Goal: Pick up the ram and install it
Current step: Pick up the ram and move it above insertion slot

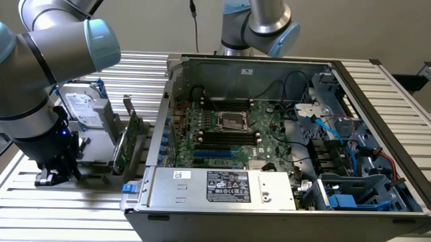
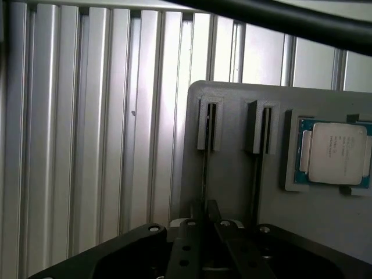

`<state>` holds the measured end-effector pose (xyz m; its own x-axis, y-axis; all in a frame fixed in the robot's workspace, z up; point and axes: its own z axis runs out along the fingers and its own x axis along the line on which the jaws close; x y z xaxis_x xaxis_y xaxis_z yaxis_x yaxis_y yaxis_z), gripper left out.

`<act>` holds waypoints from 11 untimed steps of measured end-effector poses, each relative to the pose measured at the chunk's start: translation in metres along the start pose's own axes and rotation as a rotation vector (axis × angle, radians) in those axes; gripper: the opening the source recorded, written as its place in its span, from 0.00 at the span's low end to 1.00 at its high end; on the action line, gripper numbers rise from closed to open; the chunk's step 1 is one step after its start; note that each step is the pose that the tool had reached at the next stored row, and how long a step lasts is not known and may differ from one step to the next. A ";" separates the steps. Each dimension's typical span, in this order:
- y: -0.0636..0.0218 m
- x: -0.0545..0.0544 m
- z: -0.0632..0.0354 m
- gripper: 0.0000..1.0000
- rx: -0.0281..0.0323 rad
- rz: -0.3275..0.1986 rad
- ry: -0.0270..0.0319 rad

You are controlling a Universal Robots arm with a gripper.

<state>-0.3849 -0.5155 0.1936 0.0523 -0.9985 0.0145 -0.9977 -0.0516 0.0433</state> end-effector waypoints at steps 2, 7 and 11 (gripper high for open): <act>0.0000 0.000 0.0000 0.14 0.0000 0.000 0.0000; 0.0000 0.000 0.0000 0.14 0.0000 0.002 0.0000; 0.0000 0.000 0.0000 0.14 -0.0004 0.015 -0.0007</act>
<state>-0.3849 -0.5155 0.1936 0.0369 -0.9992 0.0145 -0.9984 -0.0362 0.0435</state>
